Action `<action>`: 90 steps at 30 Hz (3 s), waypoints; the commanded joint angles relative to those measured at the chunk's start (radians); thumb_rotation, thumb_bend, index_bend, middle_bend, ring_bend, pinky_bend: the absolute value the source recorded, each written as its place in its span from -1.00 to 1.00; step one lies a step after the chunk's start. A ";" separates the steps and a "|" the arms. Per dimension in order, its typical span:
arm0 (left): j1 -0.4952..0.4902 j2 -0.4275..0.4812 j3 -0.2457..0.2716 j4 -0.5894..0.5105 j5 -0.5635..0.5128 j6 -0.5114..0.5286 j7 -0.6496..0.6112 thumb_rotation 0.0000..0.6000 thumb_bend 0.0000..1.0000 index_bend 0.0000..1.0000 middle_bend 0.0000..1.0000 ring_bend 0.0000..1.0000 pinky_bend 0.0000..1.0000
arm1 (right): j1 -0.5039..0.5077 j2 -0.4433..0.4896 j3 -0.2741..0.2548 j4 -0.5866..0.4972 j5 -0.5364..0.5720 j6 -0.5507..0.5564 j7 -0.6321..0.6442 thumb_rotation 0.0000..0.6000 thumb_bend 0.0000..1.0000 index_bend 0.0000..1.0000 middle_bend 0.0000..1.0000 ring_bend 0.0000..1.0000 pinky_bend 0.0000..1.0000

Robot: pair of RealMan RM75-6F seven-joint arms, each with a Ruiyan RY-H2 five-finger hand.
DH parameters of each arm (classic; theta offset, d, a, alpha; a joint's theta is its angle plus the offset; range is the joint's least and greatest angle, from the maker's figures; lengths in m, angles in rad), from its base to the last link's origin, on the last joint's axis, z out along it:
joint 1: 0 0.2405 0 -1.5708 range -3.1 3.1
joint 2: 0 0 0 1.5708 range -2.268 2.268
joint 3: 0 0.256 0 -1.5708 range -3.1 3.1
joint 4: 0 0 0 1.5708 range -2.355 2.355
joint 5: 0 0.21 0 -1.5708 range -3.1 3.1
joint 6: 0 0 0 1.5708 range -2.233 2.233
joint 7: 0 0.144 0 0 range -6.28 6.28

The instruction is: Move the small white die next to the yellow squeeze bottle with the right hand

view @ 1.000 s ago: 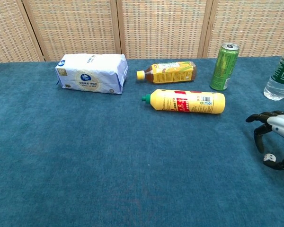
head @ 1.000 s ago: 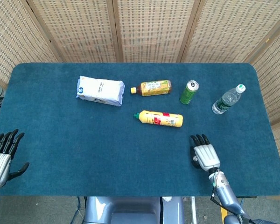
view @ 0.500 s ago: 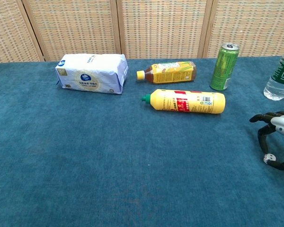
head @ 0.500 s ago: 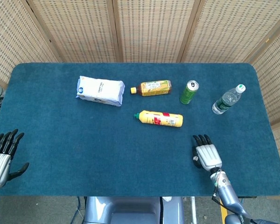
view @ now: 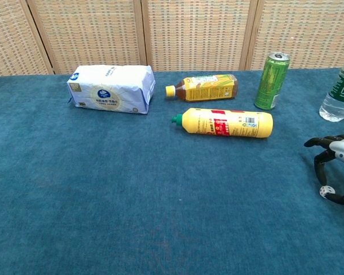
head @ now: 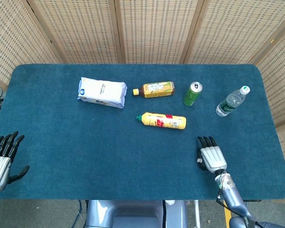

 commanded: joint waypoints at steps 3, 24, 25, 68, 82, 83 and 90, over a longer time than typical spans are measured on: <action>0.000 0.000 0.001 0.000 0.002 -0.001 0.001 1.00 -0.46 -1.00 -1.00 -1.00 -1.00 | 0.001 -0.001 0.001 0.007 0.003 -0.002 0.003 1.00 -0.30 0.06 -0.87 -0.94 -1.00; -0.001 0.004 0.001 -0.002 0.001 -0.002 -0.011 1.00 -0.45 -1.00 -1.00 -1.00 -1.00 | 0.000 0.001 0.001 -0.004 -0.022 0.033 0.002 1.00 -0.27 0.07 -0.79 -0.93 -1.00; -0.001 0.004 0.001 -0.002 0.001 -0.002 -0.012 1.00 -0.45 -1.00 -1.00 -1.00 -1.00 | 0.000 0.003 0.001 -0.007 -0.024 0.035 0.002 1.00 -0.27 0.07 -0.79 -0.93 -1.00; 0.006 0.010 -0.002 -0.004 0.003 0.012 -0.025 1.00 -0.44 -1.00 -1.00 -1.00 -1.00 | 0.096 0.244 0.156 -0.427 0.027 0.175 -0.235 1.00 -0.30 0.05 -0.85 -0.93 -1.00; 0.006 0.012 -0.002 -0.006 0.001 0.010 -0.027 1.00 -0.45 -1.00 -1.00 -1.00 -1.00 | 0.101 0.239 0.130 -0.414 0.033 0.173 -0.205 1.00 -0.48 -0.25 -1.00 -1.00 -1.00; 0.006 0.012 -0.002 -0.006 0.001 0.010 -0.028 1.00 -0.45 -1.00 -1.00 -1.00 -1.00 | 0.101 0.239 0.128 -0.412 0.033 0.175 -0.203 1.00 -0.48 -0.25 -1.00 -1.00 -1.00; 0.006 0.013 -0.001 -0.007 0.004 0.011 -0.030 1.00 -0.45 -1.00 -1.00 -1.00 -1.00 | 0.082 0.242 0.102 -0.398 0.014 0.186 -0.166 1.00 -0.48 -0.25 -1.00 -1.00 -1.00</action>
